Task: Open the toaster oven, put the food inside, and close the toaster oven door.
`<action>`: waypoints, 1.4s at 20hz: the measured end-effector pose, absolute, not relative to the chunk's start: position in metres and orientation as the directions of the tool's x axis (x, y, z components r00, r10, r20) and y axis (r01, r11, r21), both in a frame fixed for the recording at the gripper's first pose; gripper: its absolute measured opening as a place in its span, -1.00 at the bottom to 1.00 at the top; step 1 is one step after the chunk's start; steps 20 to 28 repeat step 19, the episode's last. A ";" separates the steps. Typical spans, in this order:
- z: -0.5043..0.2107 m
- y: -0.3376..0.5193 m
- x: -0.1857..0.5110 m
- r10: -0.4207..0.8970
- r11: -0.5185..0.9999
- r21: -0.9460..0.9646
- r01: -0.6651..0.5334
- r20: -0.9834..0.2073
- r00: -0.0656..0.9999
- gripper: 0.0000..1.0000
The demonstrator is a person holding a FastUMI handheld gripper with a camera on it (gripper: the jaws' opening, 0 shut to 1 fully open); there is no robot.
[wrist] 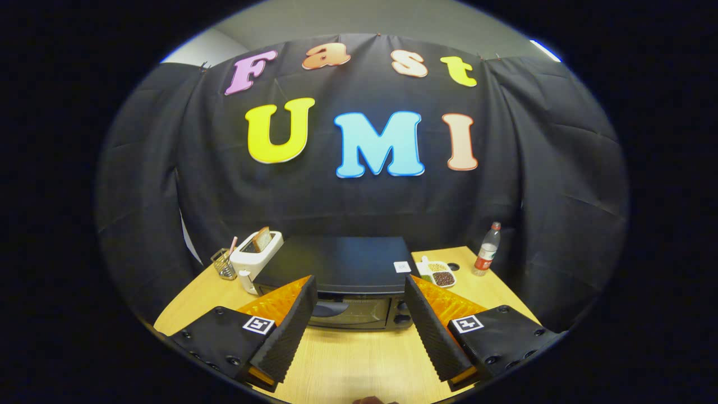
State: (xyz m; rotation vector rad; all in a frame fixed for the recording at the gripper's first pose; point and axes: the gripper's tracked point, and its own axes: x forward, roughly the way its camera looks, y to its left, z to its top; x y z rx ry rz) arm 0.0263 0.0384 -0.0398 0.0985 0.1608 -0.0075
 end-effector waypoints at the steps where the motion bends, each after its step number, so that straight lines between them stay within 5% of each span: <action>1: -0.032 0.028 0.016 -0.005 0.995 0.098 0.019 -0.139 0.990 0.97; 13: -0.034 -0.032 -0.069 -0.058 0.993 0.100 0.068 -0.103 0.993 0.97; 28: -0.023 -0.018 -0.061 -0.033 0.995 0.095 0.040 -0.083 0.996 0.97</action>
